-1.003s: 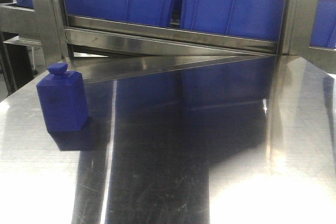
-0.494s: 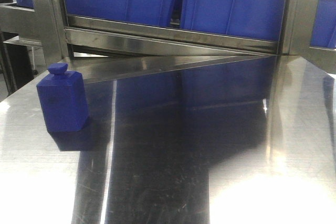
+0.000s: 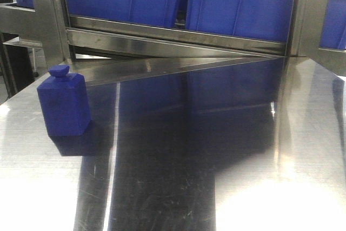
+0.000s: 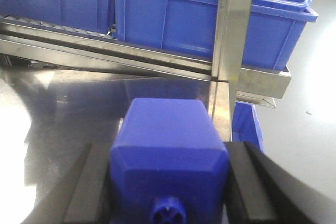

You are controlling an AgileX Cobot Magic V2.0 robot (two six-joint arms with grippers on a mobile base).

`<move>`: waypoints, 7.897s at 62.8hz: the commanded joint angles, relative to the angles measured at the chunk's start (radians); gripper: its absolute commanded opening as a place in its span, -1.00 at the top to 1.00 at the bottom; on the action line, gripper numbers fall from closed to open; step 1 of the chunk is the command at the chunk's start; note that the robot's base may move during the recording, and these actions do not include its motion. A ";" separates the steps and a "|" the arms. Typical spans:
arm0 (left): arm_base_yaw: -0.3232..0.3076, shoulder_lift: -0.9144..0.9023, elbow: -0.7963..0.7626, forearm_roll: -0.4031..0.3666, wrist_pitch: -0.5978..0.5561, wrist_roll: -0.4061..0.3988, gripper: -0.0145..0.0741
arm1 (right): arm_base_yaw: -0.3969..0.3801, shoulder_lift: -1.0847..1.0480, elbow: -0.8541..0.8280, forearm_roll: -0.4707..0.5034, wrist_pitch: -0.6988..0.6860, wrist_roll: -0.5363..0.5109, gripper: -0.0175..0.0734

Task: Pick and sort blue part to right shelf

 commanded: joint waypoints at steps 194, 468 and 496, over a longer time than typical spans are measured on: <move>-0.419 1.719 -1.466 0.105 1.087 -0.507 -0.58 | -0.006 0.004 -0.031 -0.007 -0.091 -0.010 -0.32; 0.030 0.416 -0.548 -0.243 0.099 0.231 -0.13 | -0.006 0.004 -0.031 -0.007 -0.091 -0.010 -0.32; 0.030 0.416 -0.548 -0.243 0.099 0.231 -0.13 | -0.006 0.004 -0.031 -0.007 -0.091 -0.010 -0.32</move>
